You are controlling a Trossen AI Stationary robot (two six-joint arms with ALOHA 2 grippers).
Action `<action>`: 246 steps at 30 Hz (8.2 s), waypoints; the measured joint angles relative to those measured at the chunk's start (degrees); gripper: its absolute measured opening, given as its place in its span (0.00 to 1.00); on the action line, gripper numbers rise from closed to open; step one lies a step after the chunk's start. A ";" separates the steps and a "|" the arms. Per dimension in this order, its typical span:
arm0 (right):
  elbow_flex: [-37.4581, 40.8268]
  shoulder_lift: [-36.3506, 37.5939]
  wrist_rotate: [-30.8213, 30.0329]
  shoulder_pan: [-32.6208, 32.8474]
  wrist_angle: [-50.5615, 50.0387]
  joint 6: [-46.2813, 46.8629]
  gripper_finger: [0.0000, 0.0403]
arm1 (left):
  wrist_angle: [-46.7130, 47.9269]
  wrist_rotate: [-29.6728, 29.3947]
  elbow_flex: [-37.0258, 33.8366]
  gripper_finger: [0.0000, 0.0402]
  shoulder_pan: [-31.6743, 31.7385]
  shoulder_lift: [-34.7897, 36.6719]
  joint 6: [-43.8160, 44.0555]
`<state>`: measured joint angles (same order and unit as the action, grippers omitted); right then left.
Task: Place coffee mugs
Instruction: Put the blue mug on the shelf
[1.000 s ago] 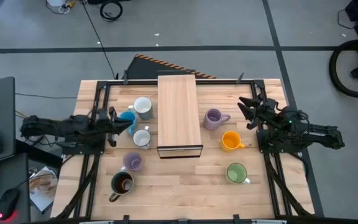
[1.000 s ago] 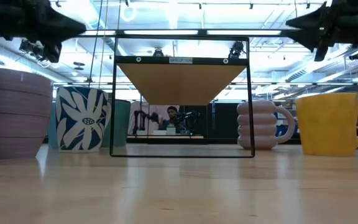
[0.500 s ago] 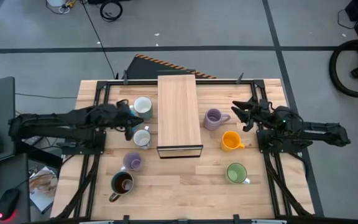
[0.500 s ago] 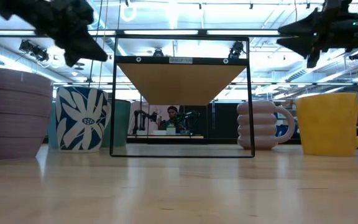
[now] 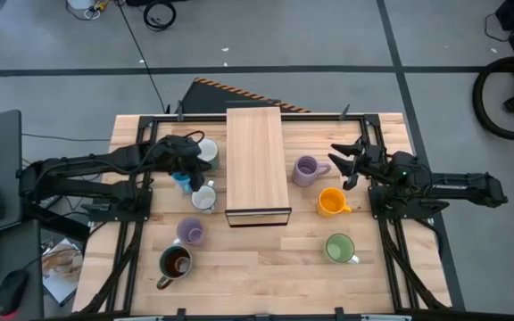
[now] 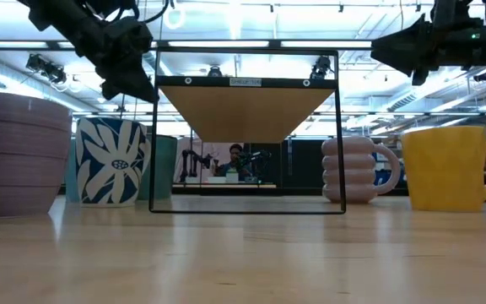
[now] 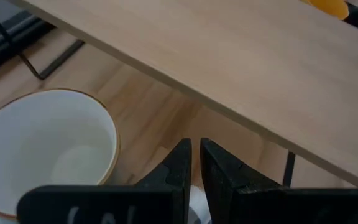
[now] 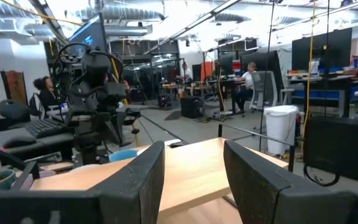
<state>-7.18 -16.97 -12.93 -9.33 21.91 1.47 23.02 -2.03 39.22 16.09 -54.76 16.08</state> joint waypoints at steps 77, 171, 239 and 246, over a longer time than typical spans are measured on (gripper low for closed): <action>-0.22 -6.38 10.04 7.26 6.74 -11.71 0.43 | 28.86 -2.55 26.19 0.07 13.26 -35.25 -33.28; -4.12 -8.55 12.62 3.57 0.14 -14.48 0.43 | 53.01 -1.95 93.48 0.31 13.18 -63.36 -47.77; -4.09 -8.67 14.08 3.64 0.29 -12.33 0.43 | 43.59 -7.15 23.00 0.36 7.31 -27.74 22.24; -4.09 -8.68 14.08 3.63 0.31 -12.60 0.43 | 38.37 -4.09 20.62 0.36 10.78 -27.68 21.83</action>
<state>-11.27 -25.65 1.15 -5.69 22.21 -11.14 61.38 -6.11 59.85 26.88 -82.45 37.91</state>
